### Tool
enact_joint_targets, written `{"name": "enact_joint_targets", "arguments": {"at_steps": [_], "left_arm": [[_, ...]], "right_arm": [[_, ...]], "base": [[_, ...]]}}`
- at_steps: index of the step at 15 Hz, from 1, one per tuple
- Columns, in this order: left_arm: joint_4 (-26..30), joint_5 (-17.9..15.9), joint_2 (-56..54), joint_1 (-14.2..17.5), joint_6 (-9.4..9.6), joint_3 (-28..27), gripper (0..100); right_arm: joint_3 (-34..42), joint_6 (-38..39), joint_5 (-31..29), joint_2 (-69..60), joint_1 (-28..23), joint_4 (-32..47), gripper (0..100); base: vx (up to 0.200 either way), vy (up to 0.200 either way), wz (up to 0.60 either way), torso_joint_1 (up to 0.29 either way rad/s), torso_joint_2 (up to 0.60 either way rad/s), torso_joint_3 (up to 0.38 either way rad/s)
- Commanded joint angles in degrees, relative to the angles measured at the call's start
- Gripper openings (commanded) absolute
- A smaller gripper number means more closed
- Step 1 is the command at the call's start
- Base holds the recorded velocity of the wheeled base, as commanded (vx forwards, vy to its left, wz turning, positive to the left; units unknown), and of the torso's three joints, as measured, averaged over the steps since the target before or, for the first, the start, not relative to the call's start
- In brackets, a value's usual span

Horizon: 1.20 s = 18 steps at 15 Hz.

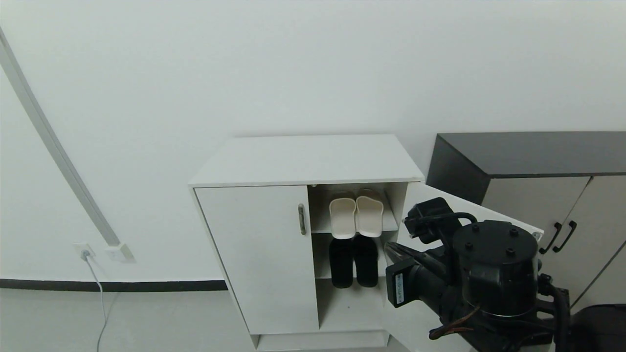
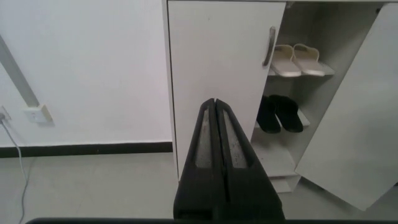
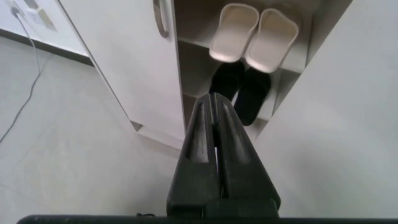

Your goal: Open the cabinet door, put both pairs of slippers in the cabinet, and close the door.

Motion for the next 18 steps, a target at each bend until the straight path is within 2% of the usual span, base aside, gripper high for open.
{"name": "enact_joint_targets", "arguments": {"at_steps": [1,12,18], "left_arm": [[-0.1,0.0,0.1,0.0,-0.03,0.0,0],[-0.1,-0.1,0.1,0.0,-0.03,0.0,0],[0.0,-0.1,0.1,0.0,-0.03,0.0,0]], "right_arm": [[0.1,0.0,0.0,0.0,0.1,0.0,0],[0.8,-0.7,0.0,-0.1,0.2,-0.1,0],[1.3,-0.9,0.1,0.1,0.2,-0.1,0]], "base": [[0.0,0.0,0.0,0.227,-0.55,-0.32],[0.0,0.0,0.0,0.232,-0.53,-0.294],[0.0,0.0,0.0,0.033,-0.07,-0.039]]}}
